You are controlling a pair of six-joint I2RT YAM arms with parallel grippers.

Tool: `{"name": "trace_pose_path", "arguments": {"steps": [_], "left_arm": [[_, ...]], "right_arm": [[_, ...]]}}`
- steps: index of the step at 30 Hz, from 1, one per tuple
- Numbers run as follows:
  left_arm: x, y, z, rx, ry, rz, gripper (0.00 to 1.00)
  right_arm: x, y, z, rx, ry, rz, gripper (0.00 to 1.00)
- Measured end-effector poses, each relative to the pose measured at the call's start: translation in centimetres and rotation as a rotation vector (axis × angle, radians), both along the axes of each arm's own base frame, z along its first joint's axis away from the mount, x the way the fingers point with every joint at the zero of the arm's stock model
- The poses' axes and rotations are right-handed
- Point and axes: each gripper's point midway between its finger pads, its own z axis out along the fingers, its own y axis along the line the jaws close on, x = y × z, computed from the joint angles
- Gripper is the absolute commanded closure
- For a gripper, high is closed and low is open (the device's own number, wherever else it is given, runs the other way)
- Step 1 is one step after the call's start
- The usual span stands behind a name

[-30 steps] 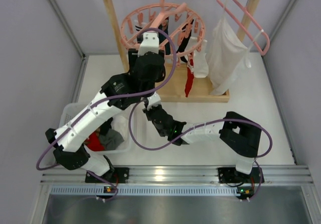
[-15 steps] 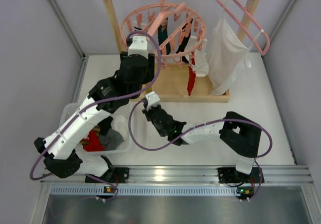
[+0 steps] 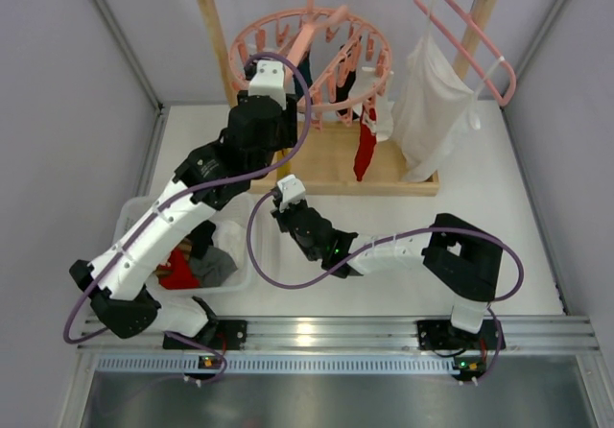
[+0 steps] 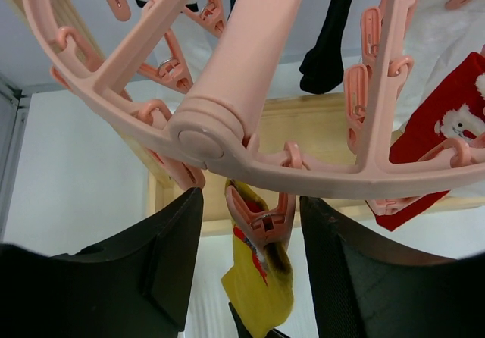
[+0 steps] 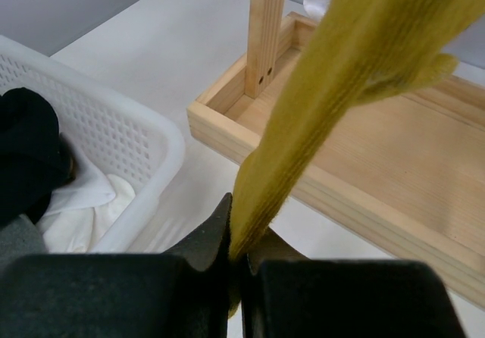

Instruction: Remove the socks clipped to the hanger

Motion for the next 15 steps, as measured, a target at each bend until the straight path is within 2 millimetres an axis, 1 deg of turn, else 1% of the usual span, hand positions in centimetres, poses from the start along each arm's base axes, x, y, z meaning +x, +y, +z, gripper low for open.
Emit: {"name": "trace_pose_path", "arguments": {"steps": [3,8,9,12,13,15], "left_arm": [[0.3,-0.4,-0.4,0.007,0.005,-0.006,0.48],[0.9,-0.9,-0.6,0.017,0.004,-0.007,0.5],[1.0,-1.0,-0.8,0.022,0.006,-0.008,0.57],[1.3,-1.3,-1.0,0.036,0.011,-0.011,0.7],[1.4,-1.5,-1.1,0.038,0.012,-0.011,0.73],[1.5,-1.6,-1.2,0.042,0.012,-0.012,0.76]], "right_arm": [[0.0,0.0,0.0,0.0,0.0,0.001,1.0],[-0.1,0.1,0.0,0.0,0.001,0.005,1.0],[-0.1,0.1,0.0,0.0,0.001,0.005,1.0],[-0.1,0.1,0.0,0.0,0.001,0.008,1.0],[-0.1,0.1,0.0,0.001,0.001,0.009,1.0],[-0.2,0.2,-0.1,0.0,0.002,0.01,1.0]]}}
